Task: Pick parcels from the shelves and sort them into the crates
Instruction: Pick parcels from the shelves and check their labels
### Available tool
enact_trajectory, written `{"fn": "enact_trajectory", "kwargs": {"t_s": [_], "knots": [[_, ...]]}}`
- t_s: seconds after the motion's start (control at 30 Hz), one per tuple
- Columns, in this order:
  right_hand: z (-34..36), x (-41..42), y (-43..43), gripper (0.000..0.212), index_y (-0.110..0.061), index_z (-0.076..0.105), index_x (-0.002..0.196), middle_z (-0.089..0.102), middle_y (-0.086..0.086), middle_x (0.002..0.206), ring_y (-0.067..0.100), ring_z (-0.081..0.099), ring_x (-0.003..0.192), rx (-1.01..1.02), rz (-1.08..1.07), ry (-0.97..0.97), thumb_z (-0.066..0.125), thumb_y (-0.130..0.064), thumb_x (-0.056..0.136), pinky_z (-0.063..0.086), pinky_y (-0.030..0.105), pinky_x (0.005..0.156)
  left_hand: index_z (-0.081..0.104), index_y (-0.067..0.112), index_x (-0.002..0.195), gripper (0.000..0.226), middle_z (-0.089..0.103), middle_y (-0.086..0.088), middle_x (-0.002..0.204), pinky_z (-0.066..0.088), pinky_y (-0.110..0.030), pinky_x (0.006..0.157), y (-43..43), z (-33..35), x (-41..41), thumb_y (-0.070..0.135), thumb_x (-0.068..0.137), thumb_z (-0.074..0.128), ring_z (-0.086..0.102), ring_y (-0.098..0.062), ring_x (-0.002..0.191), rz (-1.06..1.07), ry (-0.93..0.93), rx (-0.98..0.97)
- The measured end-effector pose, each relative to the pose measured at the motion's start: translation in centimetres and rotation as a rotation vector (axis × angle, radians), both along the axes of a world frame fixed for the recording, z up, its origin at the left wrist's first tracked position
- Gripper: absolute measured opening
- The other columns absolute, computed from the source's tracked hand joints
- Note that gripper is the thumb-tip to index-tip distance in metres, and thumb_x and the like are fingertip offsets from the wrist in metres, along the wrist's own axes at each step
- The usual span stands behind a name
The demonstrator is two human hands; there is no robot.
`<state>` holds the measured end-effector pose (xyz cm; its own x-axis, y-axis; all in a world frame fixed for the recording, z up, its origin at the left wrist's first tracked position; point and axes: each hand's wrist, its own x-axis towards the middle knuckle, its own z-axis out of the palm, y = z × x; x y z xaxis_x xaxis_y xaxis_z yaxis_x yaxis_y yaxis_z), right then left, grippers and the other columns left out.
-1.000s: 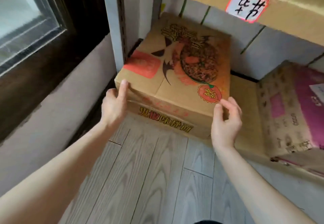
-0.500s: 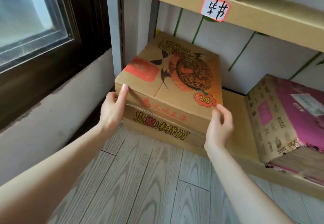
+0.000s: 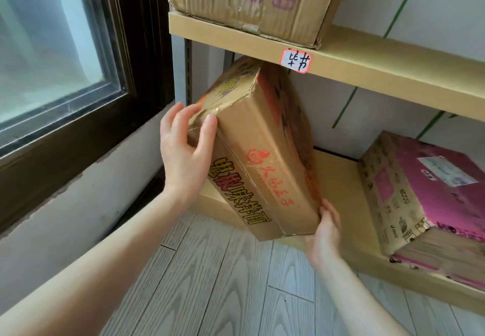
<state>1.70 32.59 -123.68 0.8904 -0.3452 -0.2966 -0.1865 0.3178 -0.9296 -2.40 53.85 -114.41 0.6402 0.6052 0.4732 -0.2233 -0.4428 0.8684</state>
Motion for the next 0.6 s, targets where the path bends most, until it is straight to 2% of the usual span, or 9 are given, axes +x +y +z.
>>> {"fn": "enact_trajectory", "kwargs": {"t_s": [0.07, 0.13, 0.17, 0.23, 0.33, 0.4, 0.5, 0.6], "knots": [[0.9, 0.1, -0.7, 0.030, -0.021, 0.059, 0.116, 0.054, 0.002, 0.125, 0.017, 0.049, 0.113, -0.337, 0.091, -0.009, 0.038, -0.011, 0.097, 0.037, 0.028, 0.098, 0.041, 0.022, 0.136, 0.052, 0.043, 0.000, 0.140, 0.034, -0.024, 0.107, 0.3, 0.2, 0.1, 0.048, 0.091, 0.047, 0.041, -0.010, 0.128, -0.015, 0.071, -0.298], [2.3, 0.7, -1.3, 0.034, -0.010, 0.054, 0.126, 0.054, 0.005, 0.127, 0.020, 0.048, 0.116, -0.678, 0.222, -0.071, 0.039, -0.009, 0.096, 0.032, 0.023, 0.093, 0.040, 0.018, 0.135, 0.061, 0.050, -0.002, 0.134, 0.040, -0.038, 0.105, 0.6, 0.6, 0.3, 0.056, 0.088, 0.045, 0.049, -0.017, 0.123, -0.091, 0.148, -0.638], [3.2, 1.0, -1.3, 0.034, -0.008, 0.053, 0.128, 0.054, 0.007, 0.131, 0.023, 0.048, 0.120, -0.786, 0.281, -0.108, 0.040, -0.012, 0.096, 0.033, 0.025, 0.094, 0.045, 0.015, 0.128, 0.057, 0.056, -0.003, 0.127, 0.043, -0.040, 0.102, 0.7, 0.8, 0.4, 0.056, 0.088, 0.047, 0.053, -0.020, 0.118, -0.136, 0.178, -0.746], [5.2, 1.6, -0.6, 0.038, -0.011, 0.049, 0.132, 0.050, 0.007, 0.137, 0.024, 0.044, 0.126, -0.843, 0.383, -0.153, 0.041, -0.024, 0.098, 0.032, 0.028, 0.100, 0.052, 0.016, 0.111, 0.041, 0.062, -0.004, 0.114, 0.047, -0.040, 0.095, 0.7, 1.3, 0.2, 0.050, 0.088, 0.050, 0.057, -0.022, 0.111, -0.195, 0.198, -0.823], [6.8, 1.9, 1.4, 0.049, -0.020, 0.042, 0.138, 0.048, 0.002, 0.139, 0.022, 0.043, 0.130, -0.695, 0.503, -0.114, 0.034, -0.045, 0.097, 0.031, 0.035, 0.110, 0.057, 0.020, 0.102, 0.032, 0.065, -0.001, 0.106, 0.051, -0.037, 0.088, 0.3, 2.1, -0.3, 0.048, 0.088, 0.052, 0.061, -0.018, 0.104, -0.205, 0.161, -0.670], [6.7, 1.4, 2.8, 0.052, -0.024, 0.047, 0.135, 0.054, 0.001, 0.134, 0.023, 0.048, 0.126, -0.546, 0.556, -0.061, 0.030, -0.053, 0.094, 0.034, 0.044, 0.109, 0.060, 0.026, 0.091, 0.021, 0.066, 0.005, 0.093, 0.052, -0.030, 0.082, -0.3, 3.0, -0.7, 0.045, 0.090, 0.051, 0.062, -0.009, 0.091, -0.219, 0.069, -0.490], [6.5, -0.1, 4.9, 0.041, -0.021, 0.056, 0.117, 0.063, 0.004, 0.118, 0.025, 0.054, 0.116, -0.275, 0.639, -0.001, 0.025, -0.041, 0.099, 0.039, 0.051, 0.103, 0.061, 0.027, 0.091, 0.015, 0.065, 0.014, 0.084, 0.049, -0.013, 0.072, -1.1, 4.1, -0.9, 0.039, 0.091, 0.052, 0.061, 0.003, 0.080, -0.239, -0.004, -0.222], [6.9, -0.6, 5.5, 0.042, -0.016, 0.055, 0.121, 0.060, 0.010, 0.125, 0.027, 0.053, 0.118, -0.207, 0.661, 0.002, 0.027, -0.039, 0.099, 0.039, 0.056, 0.102, 0.062, 0.027, 0.098, 0.017, 0.065, 0.016, 0.088, 0.048, -0.010, 0.071, -0.8, 4.2, -0.7, 0.039, 0.091, 0.052, 0.061, 0.005, 0.083, -0.241, -0.001, -0.171]]}}
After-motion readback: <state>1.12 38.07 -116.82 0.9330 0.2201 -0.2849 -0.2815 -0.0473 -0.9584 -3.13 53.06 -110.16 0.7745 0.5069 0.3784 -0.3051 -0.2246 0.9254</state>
